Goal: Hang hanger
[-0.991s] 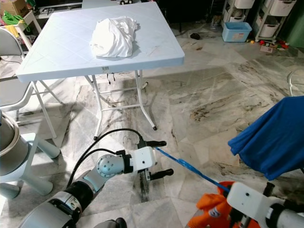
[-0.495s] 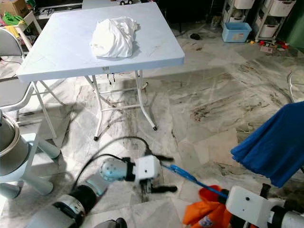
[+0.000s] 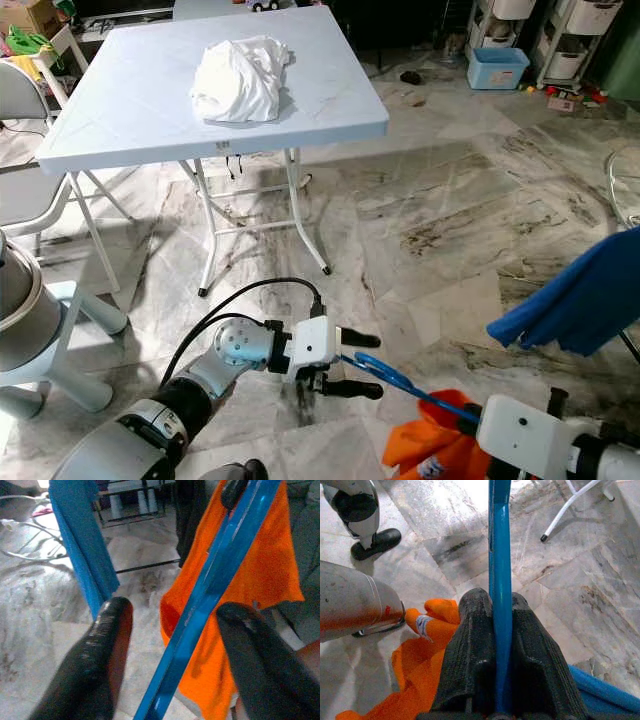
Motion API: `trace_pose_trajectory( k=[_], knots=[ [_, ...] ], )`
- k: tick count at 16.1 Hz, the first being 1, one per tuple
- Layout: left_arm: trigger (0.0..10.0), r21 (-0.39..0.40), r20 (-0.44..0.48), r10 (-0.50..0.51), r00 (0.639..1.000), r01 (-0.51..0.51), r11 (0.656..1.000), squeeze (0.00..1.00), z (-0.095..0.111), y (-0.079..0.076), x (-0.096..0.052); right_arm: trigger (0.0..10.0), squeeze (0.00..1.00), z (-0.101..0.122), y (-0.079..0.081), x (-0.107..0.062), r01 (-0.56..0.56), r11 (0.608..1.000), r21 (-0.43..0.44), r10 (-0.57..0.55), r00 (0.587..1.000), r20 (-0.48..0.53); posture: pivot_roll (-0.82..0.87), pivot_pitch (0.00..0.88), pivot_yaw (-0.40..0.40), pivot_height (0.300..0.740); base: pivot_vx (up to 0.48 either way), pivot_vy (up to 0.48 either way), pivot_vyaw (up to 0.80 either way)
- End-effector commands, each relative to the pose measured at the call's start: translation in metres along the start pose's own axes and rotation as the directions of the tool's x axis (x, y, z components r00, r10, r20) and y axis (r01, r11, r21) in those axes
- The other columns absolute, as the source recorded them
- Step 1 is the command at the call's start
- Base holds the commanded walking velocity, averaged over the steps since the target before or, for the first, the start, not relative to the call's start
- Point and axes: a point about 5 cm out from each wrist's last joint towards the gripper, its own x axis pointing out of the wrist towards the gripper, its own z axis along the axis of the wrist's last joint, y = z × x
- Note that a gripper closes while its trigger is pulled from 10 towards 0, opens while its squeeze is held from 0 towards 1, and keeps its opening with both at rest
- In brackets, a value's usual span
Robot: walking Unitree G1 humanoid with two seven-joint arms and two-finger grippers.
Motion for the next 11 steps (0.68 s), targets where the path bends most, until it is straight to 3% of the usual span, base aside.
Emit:
trace_pose_trajectory(
  k=[1,11],
  knots=[
    [0.0,0.008,0.006,-0.025,1.000,0.025,1.000,0.00,0.0017,0.0005,-0.0019,10.0,0.00,0.0033,-0.0051,-0.0045,-0.002,0.999,-0.035,0.002,1.000,0.006,-0.13,0.118,0.023,0.740,0.000,0.000,0.00],
    [0.0,0.031,0.030,-0.082,0.996,0.081,0.996,0.00,0.0101,0.0037,0.0000,10.0,0.00,0.0027,-0.0035,0.0006,-0.014,1.000,-0.027,0.015,1.000,0.016,-0.13,0.122,0.019,0.740,0.000,0.000,0.00]
  ],
)
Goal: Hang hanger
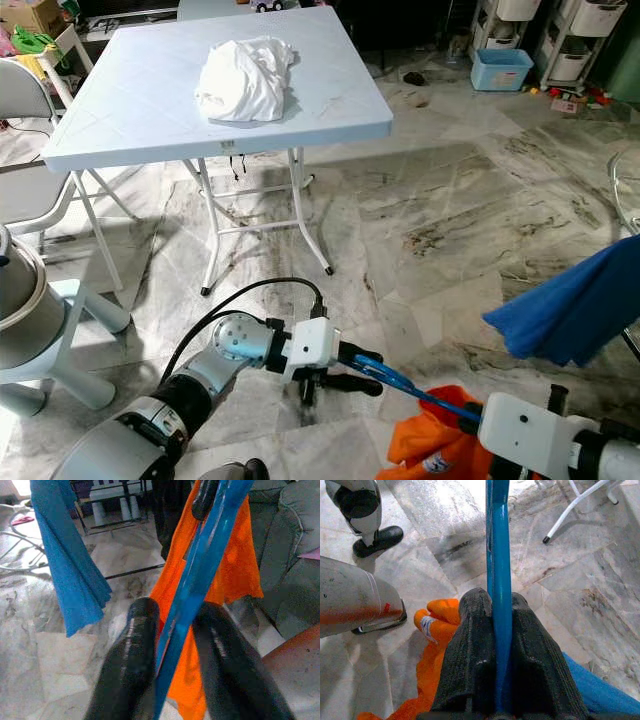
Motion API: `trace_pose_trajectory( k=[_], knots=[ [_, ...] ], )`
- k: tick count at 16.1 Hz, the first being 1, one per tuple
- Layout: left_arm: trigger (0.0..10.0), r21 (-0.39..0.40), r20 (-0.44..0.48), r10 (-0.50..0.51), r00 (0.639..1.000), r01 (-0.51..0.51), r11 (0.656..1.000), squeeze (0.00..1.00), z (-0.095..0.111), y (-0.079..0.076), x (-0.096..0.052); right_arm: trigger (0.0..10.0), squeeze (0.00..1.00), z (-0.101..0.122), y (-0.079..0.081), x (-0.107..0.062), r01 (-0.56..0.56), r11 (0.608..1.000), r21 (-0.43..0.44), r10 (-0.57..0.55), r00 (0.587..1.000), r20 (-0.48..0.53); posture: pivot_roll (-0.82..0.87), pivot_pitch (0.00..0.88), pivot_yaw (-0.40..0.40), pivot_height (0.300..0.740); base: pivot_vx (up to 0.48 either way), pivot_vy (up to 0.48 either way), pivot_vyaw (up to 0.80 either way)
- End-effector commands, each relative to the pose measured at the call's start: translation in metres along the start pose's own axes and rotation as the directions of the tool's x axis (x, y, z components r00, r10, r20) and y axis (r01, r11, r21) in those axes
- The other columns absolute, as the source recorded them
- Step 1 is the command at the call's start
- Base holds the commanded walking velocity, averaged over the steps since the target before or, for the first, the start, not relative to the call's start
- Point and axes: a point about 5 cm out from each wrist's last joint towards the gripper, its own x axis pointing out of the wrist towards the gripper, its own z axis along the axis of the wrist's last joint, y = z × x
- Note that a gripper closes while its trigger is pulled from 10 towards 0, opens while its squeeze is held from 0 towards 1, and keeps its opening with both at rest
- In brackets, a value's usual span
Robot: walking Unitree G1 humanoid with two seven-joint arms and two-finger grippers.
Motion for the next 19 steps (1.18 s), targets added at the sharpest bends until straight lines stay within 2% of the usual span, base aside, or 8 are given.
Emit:
trace_pose_trajectory(
  k=[1,8,11,13,14,16,17,19],
  knots=[
    [0.0,0.019,0.005,-0.019,1.000,0.019,1.000,0.00,0.005,0.003,0.001,10.0,0.00,0.004,0.000,0.000,-0.002,1.000,-0.016,0.002,1.000,0.021,-0.13,0.121,0.019,0.740,0.000,0.000,0.00],
    [0.0,0.033,-0.044,-0.080,0.996,0.082,0.996,0.00,-0.003,-0.007,0.001,10.0,0.00,0.003,-0.002,-0.003,0.009,1.000,-0.014,-0.009,1.000,0.015,-0.13,0.123,0.019,0.740,0.000,0.000,0.00],
    [10.0,0.070,-0.055,-0.088,0.995,0.092,0.993,0.00,-0.003,-0.009,0.000,10.0,0.00,0.003,-0.002,-0.002,0.008,1.000,-0.015,-0.007,1.000,0.016,-0.13,0.124,0.019,0.740,0.000,0.000,0.00],
    [4.7,0.075,-0.056,-0.089,0.994,0.093,0.993,0.00,-0.004,-0.010,0.001,10.0,0.00,0.004,-0.001,-0.002,0.005,1.000,-0.014,-0.005,1.000,0.018,-0.13,0.122,0.018,0.740,0.000,0.000,0.00],
    [10.0,0.085,-0.057,-0.084,0.995,0.088,0.992,0.00,-0.004,-0.010,0.002,10.0,0.00,0.004,-0.001,-0.002,0.005,1.000,-0.012,-0.005,1.000,0.018,-0.13,0.123,0.017,0.740,0.000,0.000,0.00],
    [10.0,0.083,-0.062,-0.110,0.992,0.115,0.990,0.00,-0.005,-0.012,0.001,10.0,0.00,0.003,-0.001,-0.001,0.005,1.000,-0.011,-0.005,1.000,0.018,-0.13,0.123,0.017,0.740,0.000,0.000,0.00],
    [10.0,0.072,-0.059,-0.093,0.994,0.097,0.993,1.00,-0.005,-0.010,0.001,10.0,0.00,0.003,-0.001,-0.001,0.005,1.000,-0.011,-0.005,1.000,0.018,-0.13,0.123,0.018,0.740,0.000,0.000,0.00],
    [10.0,0.060,-0.072,-0.122,0.990,0.127,0.990,1.00,-0.006,-0.011,0.000,10.0,0.00,0.003,-0.001,-0.001,0.005,1.000,-0.011,-0.005,1.000,0.018,-0.13,0.122,0.018,0.740,0.000,0.000,0.00]
  ],
)
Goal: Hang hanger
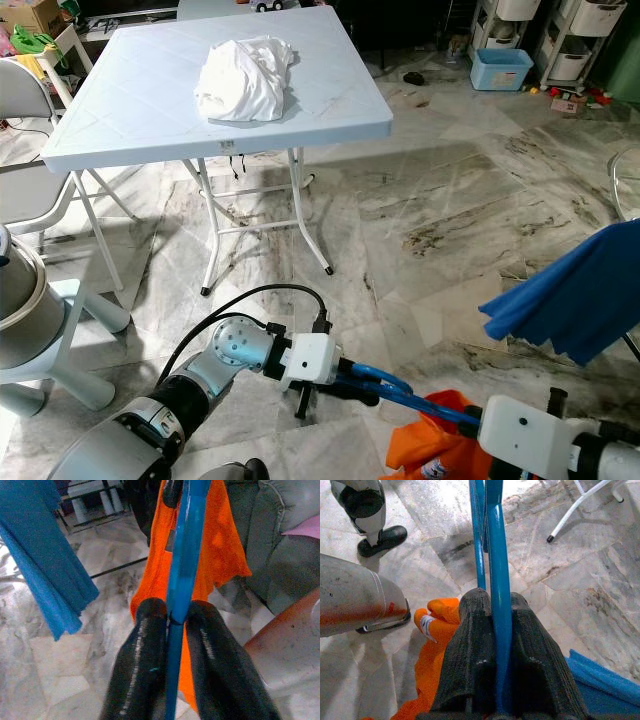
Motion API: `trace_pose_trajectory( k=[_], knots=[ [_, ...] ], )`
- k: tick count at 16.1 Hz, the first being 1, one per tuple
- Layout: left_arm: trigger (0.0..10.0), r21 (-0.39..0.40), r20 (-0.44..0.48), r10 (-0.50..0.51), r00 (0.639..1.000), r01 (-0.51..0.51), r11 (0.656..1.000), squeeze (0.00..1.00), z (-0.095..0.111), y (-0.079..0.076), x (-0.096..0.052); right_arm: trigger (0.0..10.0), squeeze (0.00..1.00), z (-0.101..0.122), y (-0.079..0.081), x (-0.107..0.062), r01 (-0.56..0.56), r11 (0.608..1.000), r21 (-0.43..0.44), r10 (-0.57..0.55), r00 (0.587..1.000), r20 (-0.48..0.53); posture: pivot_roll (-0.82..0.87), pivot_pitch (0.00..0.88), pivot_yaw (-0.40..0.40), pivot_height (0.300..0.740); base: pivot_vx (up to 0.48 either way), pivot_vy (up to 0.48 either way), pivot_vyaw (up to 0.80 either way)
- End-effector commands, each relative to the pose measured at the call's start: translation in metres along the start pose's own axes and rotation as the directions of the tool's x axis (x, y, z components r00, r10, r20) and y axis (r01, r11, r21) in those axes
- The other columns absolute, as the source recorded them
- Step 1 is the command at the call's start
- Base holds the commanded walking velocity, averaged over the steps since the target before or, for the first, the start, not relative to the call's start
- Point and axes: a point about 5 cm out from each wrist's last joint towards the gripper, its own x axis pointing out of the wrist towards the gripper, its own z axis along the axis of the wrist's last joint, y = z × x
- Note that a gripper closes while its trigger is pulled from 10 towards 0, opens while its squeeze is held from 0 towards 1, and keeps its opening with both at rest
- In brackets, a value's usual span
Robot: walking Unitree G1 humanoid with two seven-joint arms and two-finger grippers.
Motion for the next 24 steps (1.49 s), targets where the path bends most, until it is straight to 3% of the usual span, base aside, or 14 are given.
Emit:
trace_pose_trajectory(
  k=[1,3,4,5,7,8,9,10,22,23,24],
  knots=[
    [10.0,0.011,-0.043,-0.052,0.998,0.053,0.999,1.00,-0.005,-0.006,-0.001,10.0,0.00,0.005,-0.003,-0.001,0.013,1.000,-0.021,-0.013,1.000,0.022,-0.13,0.122,0.019,0.740,0.000,0.000,0.00],
    [10.0,0.022,-0.063,-0.048,0.997,0.049,0.999,1.00,-0.007,-0.007,-0.002,10.0,0.00,0.006,-0.002,-0.001,0.010,1.000,-0.021,-0.009,1.000,0.024,-0.13,0.124,0.019,0.740,0.000,0.000,0.00],
    [10.0,0.028,-0.075,-0.055,0.996,0.058,0.998,0.80,-0.008,-0.008,-0.002,10.0,0.00,0.006,-0.003,-0.001,0.010,1.000,-0.022,-0.009,1.000,0.025,-0.14,0.124,0.019,0.740,0.000,0.000,0.00],
    [10.0,0.032,-0.085,-0.060,0.995,0.063,0.998,0.00,-0.009,-0.009,-0.001,10.0,0.00,0.006,-0.003,-0.001,0.010,1.000,-0.022,-0.009,1.000,0.024,-0.14,0.124,0.019,0.740,0.000,0.000,0.00],
    [10.0,0.019,-0.099,-0.085,0.991,0.087,0.996,0.00,-0.011,-0.011,-0.001,10.0,0.00,0.006,-0.002,-0.001,0.008,1.000,-0.020,-0.008,1.000,0.022,-0.14,0.126,0.018,0.740,0.000,0.000,0.00],
    [5.2,0.011,-0.111,-0.103,0.988,0.104,0.994,0.00,-0.013,-0.013,-0.001,10.0,0.00,0.006,-0.001,-0.002,0.006,1.000,-0.017,-0.005,1.000,0.021,-0.14,0.127,0.019,0.740,0.000,0.000,0.00],
    [2.2,0.008,-0.116,-0.108,0.987,0.110,0.994,0.00,-0.014,-0.013,-0.002,10.0,0.00,0.006,-0.001,-0.002,0.005,1.000,-0.017,-0.005,1.000,0.021,-0.14,0.127,0.019,0.740,0.000,0.000,0.00],
    [0.0,-0.002,-0.121,-0.104,0.987,0.104,0.995,0.00,-0.015,-0.014,-0.002,10.0,0.00,0.005,-0.001,-0.003,0.007,1.000,-0.016,-0.007,1.000,0.019,-0.14,0.129,0.021,0.740,0.000,0.000,0.00],
    [0.0,-0.014,-0.113,-0.093,0.989,0.092,0.996,0.00,-0.017,-0.016,-0.002,10.0,0.00,0.005,-0.005,-0.004,0.020,1.000,-0.009,-0.020,1.000,0.020,-0.14,0.127,0.020,0.740,0.000,0.000,0.00],
    [0.0,-0.011,-0.114,-0.091,0.989,0.090,0.996,0.00,-0.017,-0.016,-0.002,10.0,1.00,0.006,-0.005,-0.002,0.006,1.000,-0.002,-0.006,0.999,0.031,-0.13,0.124,0.017,0.740,0.000,0.000,0.00],
    [0.0,-0.008,-0.110,-0.079,0.991,0.079,0.997,0.00,-0.016,-0.015,-0.002,10.0,1.00,0.006,-0.004,-0.002,-0.008,1.000,0.004,0.008,0.999,0.036,-0.13,0.123,0.016,0.740,0.000,0.000,0.00]
  ],
)
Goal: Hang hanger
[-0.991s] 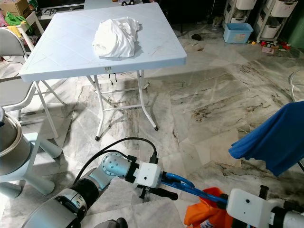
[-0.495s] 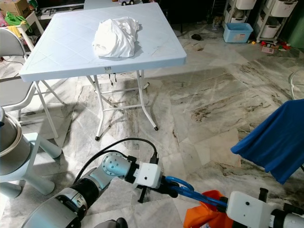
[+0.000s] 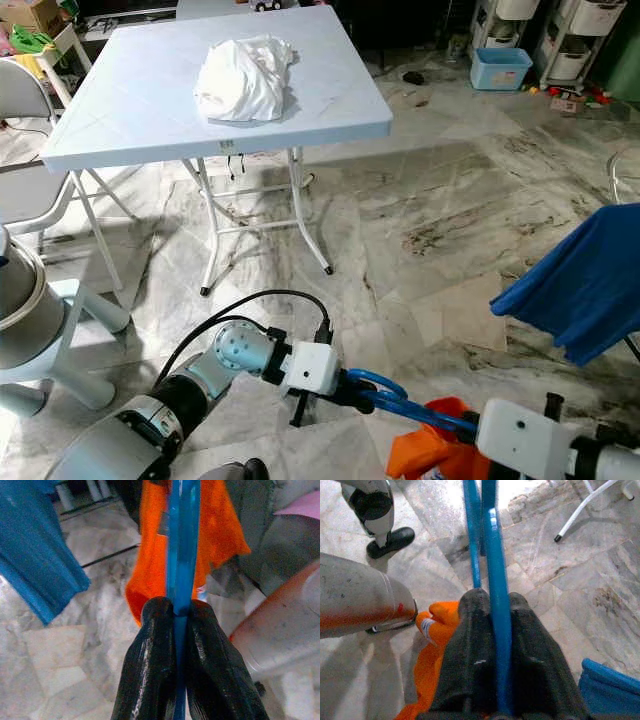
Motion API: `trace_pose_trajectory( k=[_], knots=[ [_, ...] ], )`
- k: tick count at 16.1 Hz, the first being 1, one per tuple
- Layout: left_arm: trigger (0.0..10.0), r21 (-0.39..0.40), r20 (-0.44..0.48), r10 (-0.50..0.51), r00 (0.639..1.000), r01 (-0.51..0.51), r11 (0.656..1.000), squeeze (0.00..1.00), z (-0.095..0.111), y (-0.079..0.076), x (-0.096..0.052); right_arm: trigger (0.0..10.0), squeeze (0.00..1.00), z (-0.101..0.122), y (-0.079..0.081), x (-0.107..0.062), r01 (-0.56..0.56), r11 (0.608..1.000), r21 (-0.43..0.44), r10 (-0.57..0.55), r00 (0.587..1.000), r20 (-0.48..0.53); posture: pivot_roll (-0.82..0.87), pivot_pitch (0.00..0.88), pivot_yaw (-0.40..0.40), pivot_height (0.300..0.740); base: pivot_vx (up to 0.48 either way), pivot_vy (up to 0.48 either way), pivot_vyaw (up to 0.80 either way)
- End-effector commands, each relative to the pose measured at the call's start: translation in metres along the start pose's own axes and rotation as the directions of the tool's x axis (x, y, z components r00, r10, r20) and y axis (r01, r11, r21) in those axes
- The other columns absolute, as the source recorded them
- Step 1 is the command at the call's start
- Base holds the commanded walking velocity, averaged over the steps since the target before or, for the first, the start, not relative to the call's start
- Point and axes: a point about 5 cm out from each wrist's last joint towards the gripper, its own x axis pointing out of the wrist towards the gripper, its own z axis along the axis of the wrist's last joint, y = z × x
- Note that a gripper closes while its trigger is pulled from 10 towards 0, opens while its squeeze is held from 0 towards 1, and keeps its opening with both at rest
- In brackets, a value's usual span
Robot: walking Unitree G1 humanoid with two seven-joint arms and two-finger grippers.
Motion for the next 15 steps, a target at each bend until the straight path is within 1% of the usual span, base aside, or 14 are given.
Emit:
trace_pose_trajectory(
  k=[1,3,5,7,8,9,12,14,15],
  knots=[
    [0.0,-0.025,-0.033,-0.025,0.999,0.024,0.999,0.00,-0.008,-0.008,-0.001,10.0,1.00,0.006,-0.005,-0.003,0.012,1.000,-0.012,-0.011,0.999,0.031,-0.13,0.123,0.014,0.740,0.000,0.000,0.00],
    [0.0,-0.023,-0.022,0.003,1.000,-0.004,1.000,0.00,-0.006,-0.004,0.000,10.0,1.00,0.005,-0.011,-0.004,0.044,0.999,-0.019,-0.044,0.998,0.037,-0.13,0.121,0.010,0.740,0.000,0.000,0.00],
    [0.0,-0.022,-0.022,0.008,1.000,-0.009,1.000,0.00,-0.006,-0.004,0.000,10.0,1.00,0.005,-0.014,-0.004,0.059,0.998,-0.020,-0.058,0.997,0.043,-0.13,0.121,0.010,0.740,0.000,0.000,0.00],
    [0.0,-0.026,-0.023,0.011,1.000,-0.011,1.000,0.00,-0.007,-0.005,-0.001,10.0,1.00,0.004,-0.026,-0.008,0.113,0.993,-0.033,-0.112,0.993,0.048,-0.13,0.122,0.004,0.740,0.000,0.000,0.00],
    [0.0,-0.026,-0.023,0.011,1.000,-0.011,1.000,0.00,-0.007,-0.005,-0.001,10.0,1.00,0.004,-0.026,-0.008,0.113,0.993,-0.033,-0.112,0.993,0.048,-0.13,0.122,0.004,0.740,0.000,0.000,0.00],
    [0.0,-0.032,-0.027,0.022,0.999,-0.023,0.999,0.00,-0.008,-0.005,-0.002,10.0,1.00,0.005,-0.038,-0.010,0.156,0.987,-0.041,-0.154,0.986,0.057,-0.13,0.121,0.001,0.740,0.000,0.000,0.00],
    [0.0,-0.048,-0.028,0.089,0.996,-0.091,0.995,0.00,-0.010,-0.001,-0.005,10.0,1.00,0.006,-0.045,-0.006,0.185,0.982,-0.044,-0.181,0.980,0.077,-0.12,0.123,-0.003,0.740,0.000,0.000,0.00],
    [0.0,-0.055,-0.039,0.161,0.986,-0.163,0.985,0.00,-0.011,0.002,-0.008,10.0,1.00,0.008,-0.055,-0.007,0.278,0.959,-0.057,-0.272,0.957,0.100,-0.12,0.123,-0.002,0.740,0.000,0.000,0.00],
    [0.0,-0.058,-0.042,0.163,0.986,-0.166,0.984,0.00,-0.012,0.001,-0.008,10.0,1.00,0.009,-0.058,-0.007,0.305,0.951,-0.058,-0.298,0.948,0.111,-0.12,0.122,-0.002,0.740,0.000,0.000,0.00]
  ],
)
